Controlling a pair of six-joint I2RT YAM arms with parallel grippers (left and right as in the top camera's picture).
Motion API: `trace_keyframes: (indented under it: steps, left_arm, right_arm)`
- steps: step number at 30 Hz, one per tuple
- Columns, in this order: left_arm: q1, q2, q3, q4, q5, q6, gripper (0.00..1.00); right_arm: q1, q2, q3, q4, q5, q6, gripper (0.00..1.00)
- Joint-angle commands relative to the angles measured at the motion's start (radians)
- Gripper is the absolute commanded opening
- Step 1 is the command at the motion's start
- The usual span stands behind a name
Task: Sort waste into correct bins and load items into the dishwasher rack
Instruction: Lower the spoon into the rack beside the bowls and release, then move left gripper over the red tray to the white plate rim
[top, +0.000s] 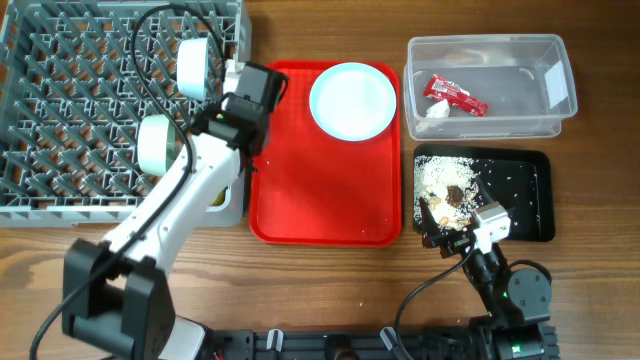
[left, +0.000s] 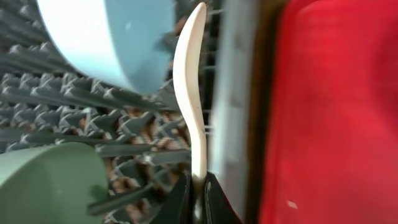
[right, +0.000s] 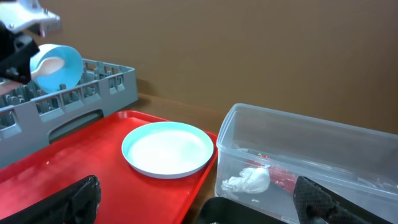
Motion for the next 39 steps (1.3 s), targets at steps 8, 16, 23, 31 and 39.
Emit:
trace_keyframes:
  steps: [8, 16, 23, 31, 39]
  left_arm:
    - [0.061, 0.041, -0.001, 0.020, 0.004, 0.031, 0.04]
    - [0.045, 0.018, 0.003, 0.022, 0.011, 0.030, 0.48]
    - [-0.086, -0.012, 0.047, 0.078, 0.140, 0.030, 0.40]
    - [-0.164, 0.098, 0.047, 0.355, 0.280, -0.231, 0.40]
    - [-0.138, 0.312, 0.047, 0.428, 0.399, -0.588, 0.44]
  right_arm:
    - [-0.006, -0.012, -0.003, 0.003, -0.015, 0.014, 1.00]
    - [-0.006, -0.012, -0.003, 0.003, -0.015, 0.014, 1.00]
    - [-0.006, -0.012, -0.003, 0.003, -0.015, 0.014, 1.00]
    - [-0.006, -0.012, -0.003, 0.003, -0.015, 0.014, 1.00]
    - [-0.006, -0.012, -0.003, 0.003, -0.015, 0.014, 1.00]
